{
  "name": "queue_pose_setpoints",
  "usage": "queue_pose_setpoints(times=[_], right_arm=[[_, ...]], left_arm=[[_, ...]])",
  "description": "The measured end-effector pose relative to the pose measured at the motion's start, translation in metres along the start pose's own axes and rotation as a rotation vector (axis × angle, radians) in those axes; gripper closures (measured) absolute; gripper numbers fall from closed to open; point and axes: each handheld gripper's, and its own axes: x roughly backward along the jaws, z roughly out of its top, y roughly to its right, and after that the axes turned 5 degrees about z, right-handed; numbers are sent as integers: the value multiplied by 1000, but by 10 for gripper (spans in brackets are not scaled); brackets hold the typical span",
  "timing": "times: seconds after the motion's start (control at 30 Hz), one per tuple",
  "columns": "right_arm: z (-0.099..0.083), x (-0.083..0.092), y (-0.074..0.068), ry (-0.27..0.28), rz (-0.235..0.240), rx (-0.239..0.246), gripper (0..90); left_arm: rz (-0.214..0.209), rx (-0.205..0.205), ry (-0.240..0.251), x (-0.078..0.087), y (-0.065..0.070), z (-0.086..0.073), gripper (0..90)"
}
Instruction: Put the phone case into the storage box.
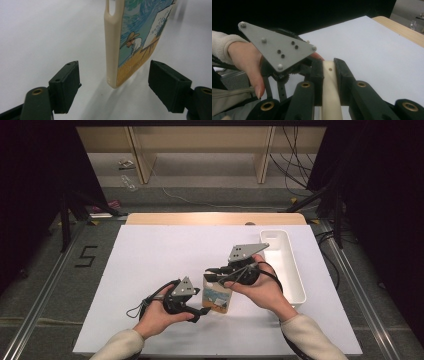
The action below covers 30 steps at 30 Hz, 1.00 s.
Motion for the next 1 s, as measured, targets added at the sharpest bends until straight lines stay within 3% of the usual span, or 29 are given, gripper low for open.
queue_pose_setpoints(times=[0.43, 1.0], right_arm=[[0, -1, -1, -5, 14, -3, 797], [0, -2, -2, -4, 26, -7, 797]], left_arm=[[-46, -3, -6, -3, 2, -1, 372], [-69, -24, -11, -3, 2, 0, 505]])
